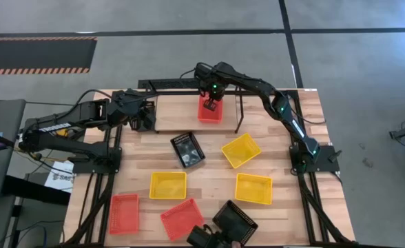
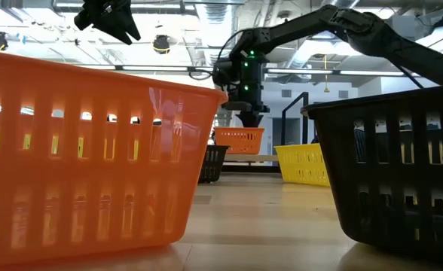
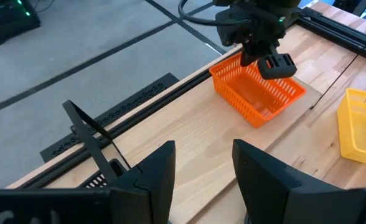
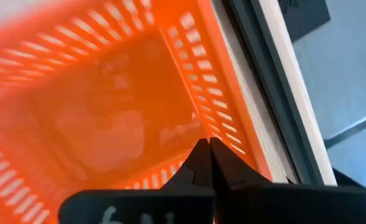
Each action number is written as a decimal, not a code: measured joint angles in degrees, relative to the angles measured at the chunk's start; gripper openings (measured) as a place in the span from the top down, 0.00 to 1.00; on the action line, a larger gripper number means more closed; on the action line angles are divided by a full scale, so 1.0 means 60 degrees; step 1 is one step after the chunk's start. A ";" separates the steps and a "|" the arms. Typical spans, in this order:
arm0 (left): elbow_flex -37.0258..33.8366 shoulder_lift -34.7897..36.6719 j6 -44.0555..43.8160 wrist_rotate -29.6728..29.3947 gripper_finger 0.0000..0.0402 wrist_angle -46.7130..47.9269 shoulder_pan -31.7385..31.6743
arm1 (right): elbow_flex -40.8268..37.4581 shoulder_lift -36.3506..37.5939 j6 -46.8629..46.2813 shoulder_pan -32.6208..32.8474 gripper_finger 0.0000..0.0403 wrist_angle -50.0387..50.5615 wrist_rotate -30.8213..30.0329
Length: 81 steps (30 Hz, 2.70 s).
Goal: Stack baskets on shelf by color
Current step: Put the top orange bin on the shelf, then stack the left orange bin on top of the orange bin on the shelf
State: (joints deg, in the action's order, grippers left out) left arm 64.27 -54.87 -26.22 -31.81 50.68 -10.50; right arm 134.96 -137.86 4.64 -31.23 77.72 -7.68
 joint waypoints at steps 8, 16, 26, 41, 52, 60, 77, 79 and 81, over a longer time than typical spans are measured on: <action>0.0004 0.0003 0.0580 0.0544 0.63 0.0535 0.0000 | -0.0004 0.1289 0.0062 0.0904 1.00 -0.0130 0.0225; 0.0004 0.0004 -0.1842 0.3062 0.66 0.4163 0.0430 | -0.0021 0.4111 -0.0050 0.1471 1.00 -0.0300 -0.0369; -0.1217 0.0000 -0.2954 0.6389 0.73 0.4863 0.3348 | -0.0018 0.7096 -0.0292 0.1396 1.00 -0.0304 -0.0503; -0.2969 -0.1158 -0.5086 0.8113 0.67 0.0812 0.7891 | -0.0018 0.8663 -0.0181 0.1388 1.00 -0.0226 -0.0495; -0.2973 -0.3807 -0.4554 0.8577 0.70 0.0812 0.9056 | -0.0022 0.8146 0.0204 0.1388 1.00 -0.0213 -0.0448; -0.2132 -0.4462 -0.4535 0.8217 0.73 0.0964 0.8393 | -0.0029 0.7690 0.0238 0.1386 1.00 -0.0207 -0.0168; -0.1413 -0.4426 -0.3631 0.6416 0.77 0.2773 0.8504 | -0.0025 0.7679 0.0328 0.1388 0.99 -0.0205 0.0029; -0.1410 -0.4426 -0.3440 0.6428 0.77 0.2509 0.8506 | -0.0025 0.7683 0.0453 0.1388 0.99 -0.0208 0.0029; -0.1410 -0.4426 -0.3299 0.6419 0.77 0.2270 0.8506 | -0.0025 0.7683 0.0486 0.1388 0.99 -0.0204 0.0033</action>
State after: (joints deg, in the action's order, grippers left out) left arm 55.81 -81.43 -46.01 6.70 64.30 40.53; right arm 134.80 -91.77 7.56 -22.90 76.49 -7.49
